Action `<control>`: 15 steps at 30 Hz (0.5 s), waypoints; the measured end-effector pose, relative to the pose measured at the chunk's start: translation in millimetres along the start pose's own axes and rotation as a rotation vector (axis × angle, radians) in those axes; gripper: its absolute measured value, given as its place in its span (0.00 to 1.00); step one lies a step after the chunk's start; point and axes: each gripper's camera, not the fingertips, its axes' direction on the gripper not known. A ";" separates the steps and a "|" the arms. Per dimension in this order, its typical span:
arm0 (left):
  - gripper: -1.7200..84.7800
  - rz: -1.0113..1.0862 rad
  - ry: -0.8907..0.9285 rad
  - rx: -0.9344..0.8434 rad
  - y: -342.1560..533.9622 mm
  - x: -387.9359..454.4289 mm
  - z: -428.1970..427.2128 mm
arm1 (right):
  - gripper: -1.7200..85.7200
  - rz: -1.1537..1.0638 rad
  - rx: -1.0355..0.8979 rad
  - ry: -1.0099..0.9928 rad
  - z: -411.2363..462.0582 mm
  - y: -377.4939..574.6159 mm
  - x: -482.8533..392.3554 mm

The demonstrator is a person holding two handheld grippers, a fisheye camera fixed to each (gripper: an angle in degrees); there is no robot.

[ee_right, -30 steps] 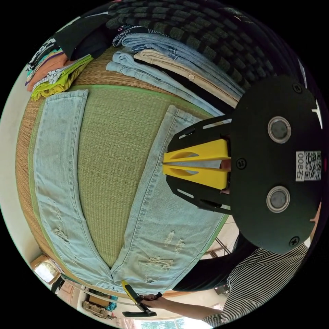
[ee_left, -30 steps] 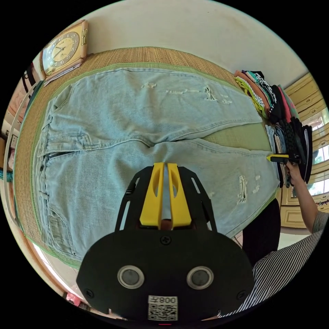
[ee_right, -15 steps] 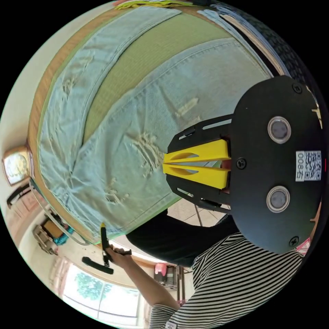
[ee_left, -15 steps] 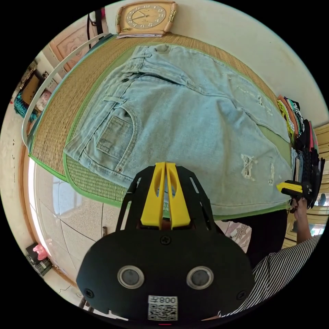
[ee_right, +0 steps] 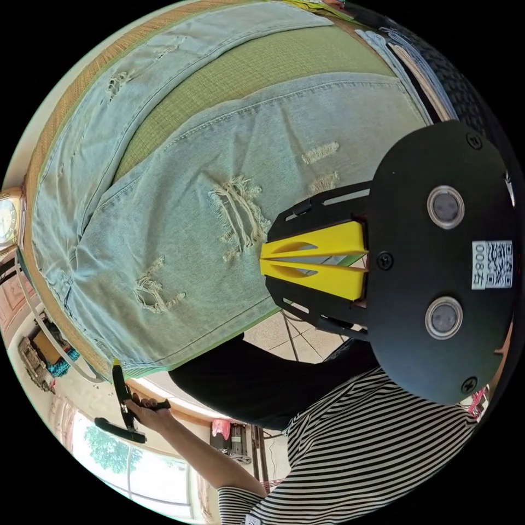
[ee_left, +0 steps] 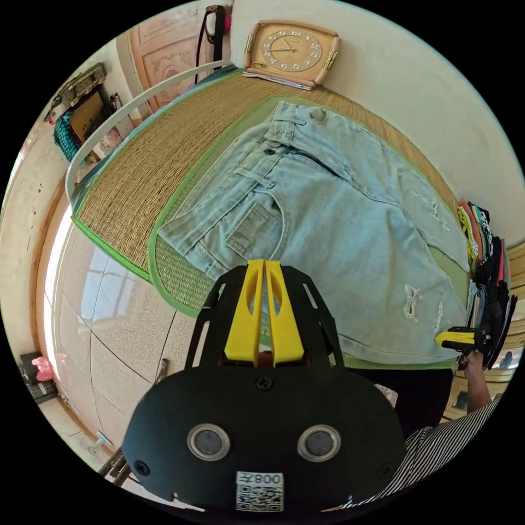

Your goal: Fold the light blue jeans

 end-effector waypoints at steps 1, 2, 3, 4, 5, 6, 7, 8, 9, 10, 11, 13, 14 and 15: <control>0.02 -0.014 0.030 0.040 3.4 -6.0 -0.5 | 0.02 -0.011 0.023 0.002 0.4 -9.6 -2.5; 0.02 -0.049 0.092 0.041 6.6 -17.3 1.4 | 0.02 -0.022 0.036 -0.002 -0.1 -15.4 -3.9; 0.02 -0.071 0.124 0.043 8.7 -25.3 1.9 | 0.02 -0.045 0.068 0.004 -1.7 -29.1 -6.6; 0.02 -0.079 0.130 0.053 10.1 -28.0 1.5 | 0.02 -0.063 0.106 0.015 -4.0 -45.8 -8.3; 0.02 -0.069 0.143 0.083 12.8 -30.8 -0.1 | 0.02 -0.076 0.124 0.018 -5.2 -55.4 -8.9; 0.02 -0.050 0.164 0.105 13.8 -32.0 -1.3 | 0.02 -0.103 0.154 0.024 -7.1 -76.1 -10.0; 0.02 -0.039 0.177 0.115 13.7 -32.2 -1.9 | 0.02 -0.130 0.185 0.043 -8.5 -98.8 -11.2; 0.02 -0.012 0.201 0.137 12.5 -31.9 -3.0 | 0.02 -0.143 0.201 0.057 -8.8 -110.4 -11.8; 0.02 0.009 0.206 0.163 10.2 -30.9 -3.8 | 0.02 -0.156 0.227 0.092 -7.1 -133.5 -12.2; 0.02 0.019 0.204 0.171 8.2 -30.2 -3.4 | 0.02 -0.162 0.237 0.108 -3.4 -156.9 -12.0; 0.02 0.045 0.191 0.170 2.3 -28.8 -0.3 | 0.02 -0.170 0.243 0.106 -1.2 -167.8 -12.1; 0.02 0.065 0.152 0.150 -8.5 -28.1 9.2 | 0.02 -0.186 0.254 0.105 15.6 -206.2 -12.3; 0.02 0.075 0.143 0.130 -15.6 -29.2 17.8 | 0.02 -0.187 0.237 0.119 24.1 -215.2 -11.7; 0.02 0.080 0.148 0.100 -22.7 -31.5 26.5 | 0.02 -0.171 0.185 0.155 46.0 -231.0 -8.5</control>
